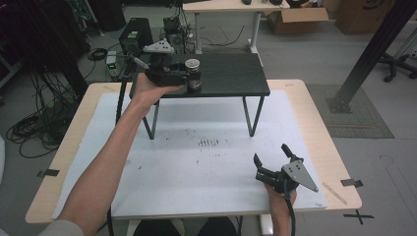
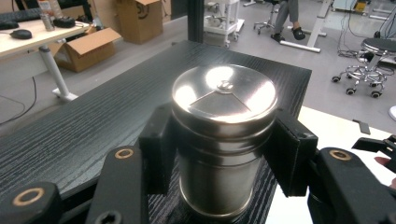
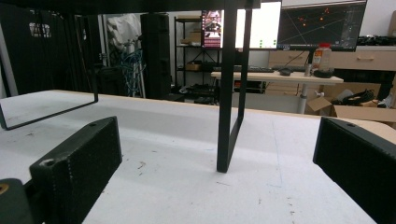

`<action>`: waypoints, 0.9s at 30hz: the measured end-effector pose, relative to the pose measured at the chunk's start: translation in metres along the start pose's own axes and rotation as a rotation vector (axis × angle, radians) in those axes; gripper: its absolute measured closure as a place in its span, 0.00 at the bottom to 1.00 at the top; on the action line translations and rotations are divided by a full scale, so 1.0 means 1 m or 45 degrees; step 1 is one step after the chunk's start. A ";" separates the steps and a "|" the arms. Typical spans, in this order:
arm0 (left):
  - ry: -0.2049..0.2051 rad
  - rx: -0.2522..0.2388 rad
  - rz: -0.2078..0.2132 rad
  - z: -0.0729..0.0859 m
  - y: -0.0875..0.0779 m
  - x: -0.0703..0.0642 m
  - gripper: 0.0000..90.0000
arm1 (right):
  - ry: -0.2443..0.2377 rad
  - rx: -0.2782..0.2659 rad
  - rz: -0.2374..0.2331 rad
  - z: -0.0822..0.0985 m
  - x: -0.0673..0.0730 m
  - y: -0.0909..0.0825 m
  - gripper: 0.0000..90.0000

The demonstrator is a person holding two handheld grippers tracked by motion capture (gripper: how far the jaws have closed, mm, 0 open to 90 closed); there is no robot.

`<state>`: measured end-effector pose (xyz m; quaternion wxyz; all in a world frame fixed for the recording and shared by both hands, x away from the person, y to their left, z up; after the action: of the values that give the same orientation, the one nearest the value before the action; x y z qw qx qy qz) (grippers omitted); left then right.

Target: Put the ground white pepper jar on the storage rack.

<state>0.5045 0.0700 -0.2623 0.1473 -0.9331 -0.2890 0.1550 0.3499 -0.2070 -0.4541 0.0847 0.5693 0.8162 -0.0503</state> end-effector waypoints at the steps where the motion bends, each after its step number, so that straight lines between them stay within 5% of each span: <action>1: 0.001 -0.001 -0.001 0.000 0.000 0.000 0.54 | 0.000 -0.001 0.001 0.000 0.000 0.000 0.01; 10: -0.010 -0.007 -0.009 -0.002 -0.002 -0.001 0.46 | 0.000 0.001 0.000 0.000 0.000 0.000 0.01; 22: -0.113 -0.006 -0.085 -0.002 -0.007 0.001 0.00 | 0.000 0.001 0.000 0.000 0.000 0.000 0.01; 27: -0.105 -0.021 -0.071 -0.003 -0.015 -0.004 0.00 | 0.000 0.002 0.000 0.000 0.000 0.000 0.01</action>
<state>0.4952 0.0793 -0.2533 0.1320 -0.9187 -0.3221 0.1867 0.3501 -0.2069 -0.4542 0.0842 0.5694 0.8161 -0.0510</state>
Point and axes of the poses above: each handheld gripper's, and its own axes: y roughly forward along the jaws, z roughly out of its underside, x roughly to its left, the point moved 8 cm from there along y, roughly forward along the jaws, and after that the axes turned 11 degrees about -y, right-handed, at the moved point
